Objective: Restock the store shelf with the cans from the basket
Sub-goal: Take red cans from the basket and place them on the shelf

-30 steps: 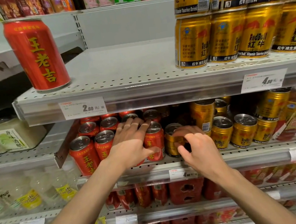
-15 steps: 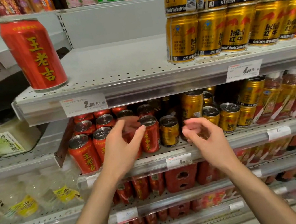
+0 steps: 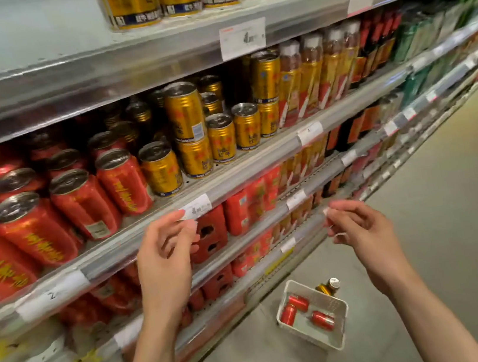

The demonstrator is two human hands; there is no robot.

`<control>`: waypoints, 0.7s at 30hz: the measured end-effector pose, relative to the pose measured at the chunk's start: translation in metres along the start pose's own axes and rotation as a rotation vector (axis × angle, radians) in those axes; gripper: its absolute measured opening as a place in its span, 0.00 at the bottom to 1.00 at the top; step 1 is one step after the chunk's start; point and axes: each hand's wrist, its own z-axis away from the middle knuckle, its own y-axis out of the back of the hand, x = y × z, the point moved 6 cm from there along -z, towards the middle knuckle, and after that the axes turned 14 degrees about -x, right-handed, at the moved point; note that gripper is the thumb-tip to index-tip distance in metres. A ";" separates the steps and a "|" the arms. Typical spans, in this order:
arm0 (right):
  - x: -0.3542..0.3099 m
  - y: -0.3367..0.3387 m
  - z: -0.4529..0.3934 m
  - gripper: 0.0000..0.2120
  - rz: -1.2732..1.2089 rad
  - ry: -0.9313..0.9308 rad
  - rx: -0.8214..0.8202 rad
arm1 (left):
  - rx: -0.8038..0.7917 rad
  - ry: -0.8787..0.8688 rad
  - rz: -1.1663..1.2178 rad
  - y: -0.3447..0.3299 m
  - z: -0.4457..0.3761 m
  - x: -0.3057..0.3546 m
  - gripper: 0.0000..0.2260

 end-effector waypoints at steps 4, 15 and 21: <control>0.023 0.059 0.016 0.06 -0.014 -0.048 0.136 | -0.100 0.040 -0.035 -0.047 -0.005 -0.023 0.07; 0.127 0.215 -0.007 0.05 -0.084 -0.251 0.319 | -0.275 0.190 -0.101 -0.224 -0.040 -0.107 0.08; 0.226 0.264 -0.061 0.05 -0.030 -0.385 0.299 | -0.303 0.351 -0.185 -0.283 -0.061 -0.217 0.06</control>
